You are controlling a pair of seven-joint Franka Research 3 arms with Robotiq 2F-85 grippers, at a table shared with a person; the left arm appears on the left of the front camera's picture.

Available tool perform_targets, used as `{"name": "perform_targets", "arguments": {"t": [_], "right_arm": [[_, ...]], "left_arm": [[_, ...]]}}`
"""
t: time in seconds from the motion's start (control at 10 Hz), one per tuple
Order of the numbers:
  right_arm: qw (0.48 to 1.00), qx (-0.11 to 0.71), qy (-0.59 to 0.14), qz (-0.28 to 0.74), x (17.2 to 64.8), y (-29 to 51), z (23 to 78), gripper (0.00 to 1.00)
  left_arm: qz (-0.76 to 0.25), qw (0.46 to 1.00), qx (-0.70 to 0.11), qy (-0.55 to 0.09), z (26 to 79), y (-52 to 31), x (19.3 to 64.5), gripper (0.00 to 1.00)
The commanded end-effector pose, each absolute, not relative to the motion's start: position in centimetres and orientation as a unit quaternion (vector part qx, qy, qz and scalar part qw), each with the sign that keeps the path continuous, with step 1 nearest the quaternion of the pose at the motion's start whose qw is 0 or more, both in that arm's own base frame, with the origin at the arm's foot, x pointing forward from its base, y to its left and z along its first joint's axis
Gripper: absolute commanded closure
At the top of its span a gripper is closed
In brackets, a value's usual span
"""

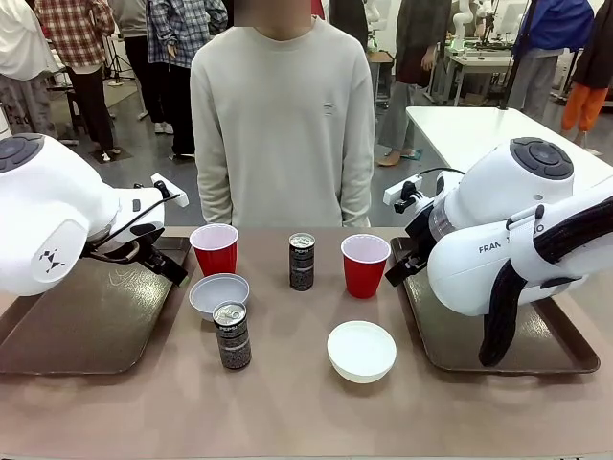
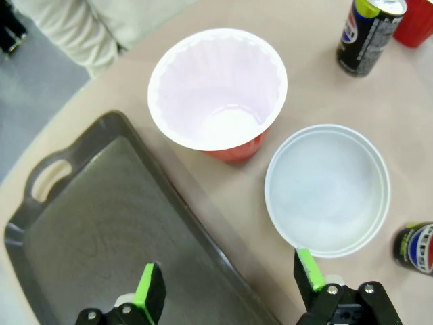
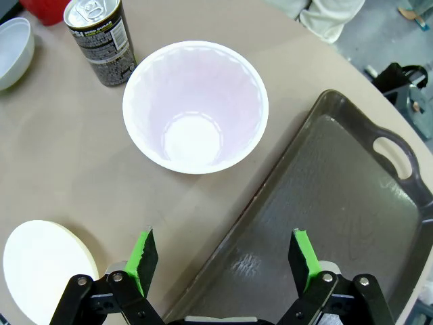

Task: Prepare tableware on both trays.
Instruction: Pick up a Picnic Bowl from the table and place it on a Handle tray.

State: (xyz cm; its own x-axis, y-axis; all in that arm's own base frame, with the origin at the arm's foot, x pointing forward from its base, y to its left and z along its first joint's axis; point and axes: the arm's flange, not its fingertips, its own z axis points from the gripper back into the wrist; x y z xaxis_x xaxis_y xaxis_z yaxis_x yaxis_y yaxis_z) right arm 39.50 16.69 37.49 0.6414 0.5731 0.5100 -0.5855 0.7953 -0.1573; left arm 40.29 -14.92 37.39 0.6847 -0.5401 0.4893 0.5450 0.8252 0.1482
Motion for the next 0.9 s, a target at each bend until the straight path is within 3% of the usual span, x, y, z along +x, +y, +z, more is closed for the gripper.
{"name": "perform_targets", "arguments": {"t": [0.0, 0.3, 0.6, 0.7, 0.8], "right_arm": [[0.909, -0.002, -0.271, 0.316, 37.9, 17.1, 39.0, 0.0], [0.927, -0.043, -0.199, 0.314, 29.5, 16.2, 43.0, 0.0], [0.965, 0.003, -0.07, 0.252, 23.9, 13.1, 39.5, 0.0], [0.971, -0.017, -0.083, 0.225, 23.7, 12.5, 39.3, 0.0], [0.953, -0.034, -0.099, 0.284, 30.4, 16.8, 44.1, 0.0]], "left_arm": [[-0.275, 0.923, 0.057, -0.261, 40.5, -16.2, 37.3, 0.0], [-0.308, 0.933, 0.021, -0.187, 45.1, -14.8, 28.4, 0.0], [-0.272, 0.952, -0.04, -0.133, 43.9, -12.4, 23.8, 0.0], [-0.259, 0.956, -0.03, -0.133, 43.4, -11.8, 23.7, 0.0], [-0.294, 0.946, -0.024, -0.138, 48.2, -16.1, 29.4, 0.0]]}}
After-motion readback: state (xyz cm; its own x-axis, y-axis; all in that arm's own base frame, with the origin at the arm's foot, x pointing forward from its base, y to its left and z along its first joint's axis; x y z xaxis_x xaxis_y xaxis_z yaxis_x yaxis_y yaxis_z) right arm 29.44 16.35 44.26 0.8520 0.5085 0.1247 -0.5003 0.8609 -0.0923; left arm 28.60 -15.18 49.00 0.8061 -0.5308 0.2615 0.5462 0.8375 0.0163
